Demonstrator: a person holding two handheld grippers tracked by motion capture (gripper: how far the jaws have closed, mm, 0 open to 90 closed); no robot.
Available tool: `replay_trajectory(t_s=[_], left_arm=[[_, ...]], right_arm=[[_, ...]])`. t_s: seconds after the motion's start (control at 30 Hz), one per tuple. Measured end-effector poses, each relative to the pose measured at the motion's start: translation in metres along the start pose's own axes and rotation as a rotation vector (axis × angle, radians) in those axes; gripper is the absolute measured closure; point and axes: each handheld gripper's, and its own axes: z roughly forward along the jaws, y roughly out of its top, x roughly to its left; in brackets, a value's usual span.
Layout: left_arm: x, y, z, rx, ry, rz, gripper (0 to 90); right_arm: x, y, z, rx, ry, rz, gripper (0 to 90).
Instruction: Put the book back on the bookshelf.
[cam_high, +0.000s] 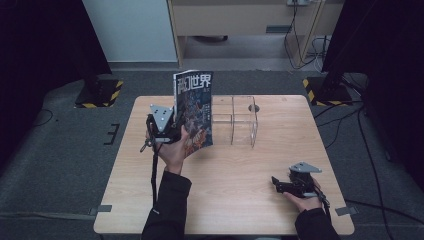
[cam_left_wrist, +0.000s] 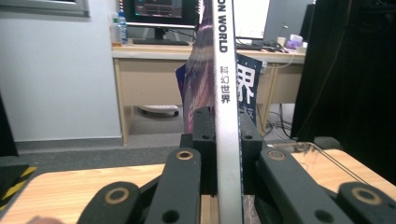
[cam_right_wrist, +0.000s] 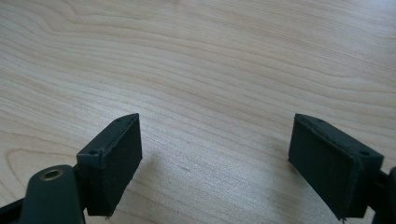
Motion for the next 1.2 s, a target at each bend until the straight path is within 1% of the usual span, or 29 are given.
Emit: replay_trajectory(t_s=[0.03, 0.13, 0.17, 0.3, 0.47, 0.5, 0.53, 0.63, 0.7, 0.83, 0.87, 0.93, 0.97, 1.0, 1.13, 1.2], left_arm=[[0.003, 0.001, 0.0, 0.0, 0.007, -0.012, 82.4], [0.006, 0.001, -0.001, -0.003, 0.008, -0.014, 82.4], [0.005, 0.001, 0.0, -0.007, 0.005, -0.005, 82.4], [0.003, -0.002, 0.005, -0.011, -0.002, -0.008, 82.4], [-0.002, -0.004, 0.01, -0.011, 0.006, -0.004, 82.4], [-0.003, -0.006, 0.015, -0.007, 0.007, -0.006, 82.4], [-0.003, -0.006, 0.015, -0.007, 0.007, -0.006, 82.4], [-0.001, -0.009, 0.023, -0.002, 0.014, -0.009, 82.4], [0.001, -0.011, 0.029, 0.013, 0.013, -0.025, 82.4], [0.003, -0.015, 0.039, 0.021, 0.011, -0.053, 82.4], [0.003, -0.017, 0.045, 0.029, 0.01, -0.049, 82.4], [0.003, -0.018, 0.048, 0.032, 0.01, -0.048, 82.4], [0.004, -0.02, 0.054, 0.034, 0.006, -0.061, 82.4], [0.004, -0.02, 0.054, 0.034, 0.006, -0.061, 82.4], [0.004, -0.024, 0.065, 0.032, 0.009, -0.065, 82.4], [0.004, -0.025, 0.066, 0.028, 0.011, -0.062, 82.4]], right_arm=[[0.0, 0.0, 0.0, 0.001, 0.001, -0.001, 17.4], [0.0, 0.0, 0.0, 0.001, 0.0, -0.001, 17.4], [0.0, 0.0, 0.0, 0.002, 0.0, 0.0, 17.4], [-0.001, 0.0, -0.001, -0.001, 0.001, 0.001, 17.4], [-0.002, 0.0, -0.001, 0.0, 0.0, 0.001, 17.4], [-0.002, 0.0, -0.001, -0.001, 0.001, 0.001, 17.4], [-0.002, 0.0, -0.001, -0.001, 0.002, 0.002, 17.4], [-0.002, 0.0, -0.001, -0.001, 0.002, 0.002, 17.5], [-0.002, 0.0, 0.0, 0.0, 0.001, 0.004, 17.5], [-0.002, 0.0, 0.0, -0.002, 0.003, 0.004, 17.4], [-0.002, 0.0, 0.0, -0.001, 0.003, 0.006, 17.5], [-0.003, 0.0, 0.0, -0.003, 0.002, 0.006, 17.5], [-0.004, 0.0, -0.001, -0.01, 0.001, 0.002, 17.5], [-0.004, 0.0, -0.001, -0.01, 0.001, 0.002, 17.5], [-0.004, 0.0, 0.0, -0.003, -0.001, 0.008, 17.4], [-0.004, 0.0, 0.0, -0.003, -0.001, 0.008, 17.5]])
